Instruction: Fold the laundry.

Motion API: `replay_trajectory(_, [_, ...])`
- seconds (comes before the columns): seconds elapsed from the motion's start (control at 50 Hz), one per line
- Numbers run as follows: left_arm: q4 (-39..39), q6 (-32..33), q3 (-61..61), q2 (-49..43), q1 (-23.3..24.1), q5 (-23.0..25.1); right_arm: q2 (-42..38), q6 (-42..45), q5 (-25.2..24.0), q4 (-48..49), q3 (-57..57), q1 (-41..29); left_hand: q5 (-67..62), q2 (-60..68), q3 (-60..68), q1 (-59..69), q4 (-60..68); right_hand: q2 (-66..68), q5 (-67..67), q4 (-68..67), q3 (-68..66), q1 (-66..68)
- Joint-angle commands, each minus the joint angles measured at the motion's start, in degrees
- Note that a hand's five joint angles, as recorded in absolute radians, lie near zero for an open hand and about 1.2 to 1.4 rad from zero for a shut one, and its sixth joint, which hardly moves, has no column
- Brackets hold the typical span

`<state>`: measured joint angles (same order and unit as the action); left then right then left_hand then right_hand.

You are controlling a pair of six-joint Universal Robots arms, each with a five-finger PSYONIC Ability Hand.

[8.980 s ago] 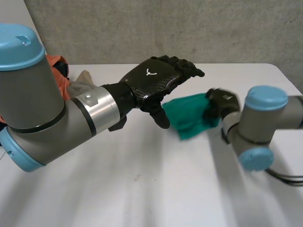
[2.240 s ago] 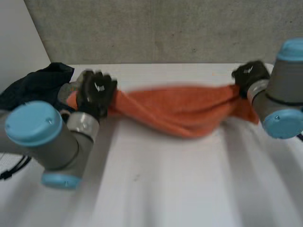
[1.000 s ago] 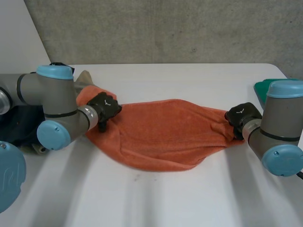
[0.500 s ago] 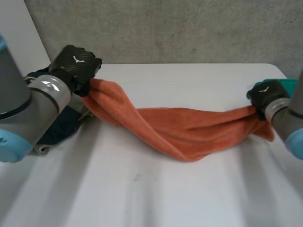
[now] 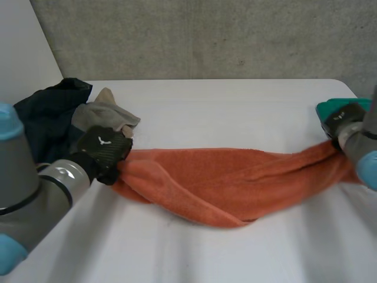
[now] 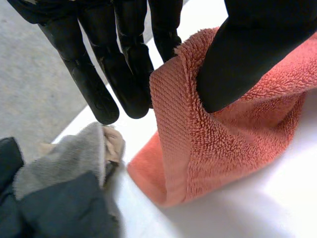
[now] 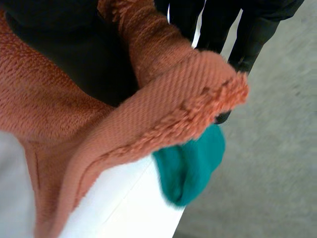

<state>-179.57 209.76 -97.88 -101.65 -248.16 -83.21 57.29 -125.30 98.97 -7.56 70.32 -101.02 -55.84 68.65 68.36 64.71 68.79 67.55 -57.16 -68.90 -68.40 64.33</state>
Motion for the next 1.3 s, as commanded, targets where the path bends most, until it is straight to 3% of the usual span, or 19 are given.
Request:
replay_trajectory(0.02, [-2.80,-0.49,3.22,-3.82,1.01,-0.20,-8.85,-4.67,-0.71,11.41,-7.91,-2.16,-14.16,11.35,11.64,15.29,11.21,-23.18,22.80,24.54,24.04,-19.97])
replay_trajectory(0.06, [-3.07,-0.49,4.45,-3.82,1.01,-0.46,-9.91,-6.61,-0.80,13.70,-9.14,-2.16,-14.16,11.35,11.64,15.29,11.21,-57.46,57.07,58.82,58.31,-54.24])
replay_trajectory(0.16, [-3.07,-0.58,6.30,-3.73,1.01,-0.64,-10.18,-12.15,-0.98,16.88,-10.91,-1.37,-14.16,11.35,11.64,15.29,11.21,-57.55,57.16,58.90,58.40,-54.33])
replay_trajectory(0.24, [-3.07,-0.75,7.00,-3.55,1.01,-0.64,-5.97,-14.09,-1.59,15.39,-8.37,-0.93,-14.16,11.35,11.64,15.29,11.21,-57.55,57.16,58.90,58.40,-54.33])
replay_trajectory(0.34, [-3.07,-1.89,7.00,-3.55,1.10,-0.64,7.80,-13.13,-7.20,7.07,1.89,0.47,-14.16,11.35,11.64,15.29,11.21,-57.55,57.16,58.90,58.40,-54.33])
replay_trajectory(0.42, [-3.07,-2.42,7.09,-3.47,1.10,-0.46,12.57,-12.69,-11.86,-0.84,7.00,2.22,-14.16,11.35,11.64,15.29,11.21,-57.55,57.16,58.90,58.40,-54.33])
replay_trajectory(0.54, [-3.07,-2.42,7.53,-3.47,1.19,-0.55,13.11,-12.51,-14.95,-8.34,9.22,5.83,-14.16,11.35,11.64,15.29,11.21,-56.81,56.42,58.16,57.66,-53.59])
replay_trajectory(0.58, [-3.07,-2.42,7.71,-3.29,1.19,-0.55,12.41,-12.42,-15.04,-7.91,7.99,7.15,-14.16,11.35,11.64,15.29,11.21,-37.53,37.15,38.89,38.39,-34.32])
replay_trajectory(0.62, [-3.07,-2.42,8.32,-3.20,1.19,-0.55,11.80,-12.42,-15.04,-6.86,6.85,8.20,-14.16,11.35,11.64,15.29,11.21,-30.73,30.35,32.09,31.59,-27.52])
replay_trajectory(0.66, [-3.07,-2.68,9.02,-3.03,1.19,-0.72,9.96,-12.94,-14.86,-4.40,4.39,9.70,-14.16,11.35,11.64,15.29,11.21,-36.06,35.68,37.42,36.92,-32.85])
replay_trajectory(0.7, [-2.89,-3.04,9.46,-2.85,1.19,-0.81,8.73,-13.82,-14.95,-3.17,2.72,10.40,-14.16,11.35,11.64,15.29,11.21,-55.49,55.11,56.85,56.35,-52.28])
replay_trajectory(0.72, [-2.81,-3.30,9.64,-2.59,1.27,-0.81,7.24,-14.26,-15.13,-1.94,0.98,10.58,-14.16,11.35,11.64,15.29,11.21,-57.55,57.16,58.90,58.40,-54.33])
replay_trajectory(0.98, [-2.45,-13.49,12.45,7.51,1.10,-0.64,1.86,-21.47,-13.46,-0.26,-7.31,13.22,-14.16,11.35,11.64,15.29,11.21,-57.55,57.16,58.90,58.40,-54.33])
replay_trajectory(1.08, [-2.45,-15.60,13.50,10.15,1.27,-0.64,8.60,-21.57,-15.82,-2.27,1.28,12.52,-14.16,11.35,11.64,15.29,11.21,-47.55,47.17,48.91,48.41,-44.34])
replay_trajectory(1.22, [-2.45,-17.27,15.88,10.95,2.41,-0.72,20.23,-23.58,-22.06,-8.78,15.09,6.90,-14.16,11.35,11.64,15.29,11.21,-49.55,49.17,50.91,50.40,-46.33])
replay_trajectory(1.3, [-2.19,-18.33,17.72,10.95,3.73,-0.72,20.76,-33.67,-24.18,-5.98,22.22,3.03,-14.16,11.35,11.64,15.29,11.21,-49.89,49.51,51.25,50.75,-46.68])
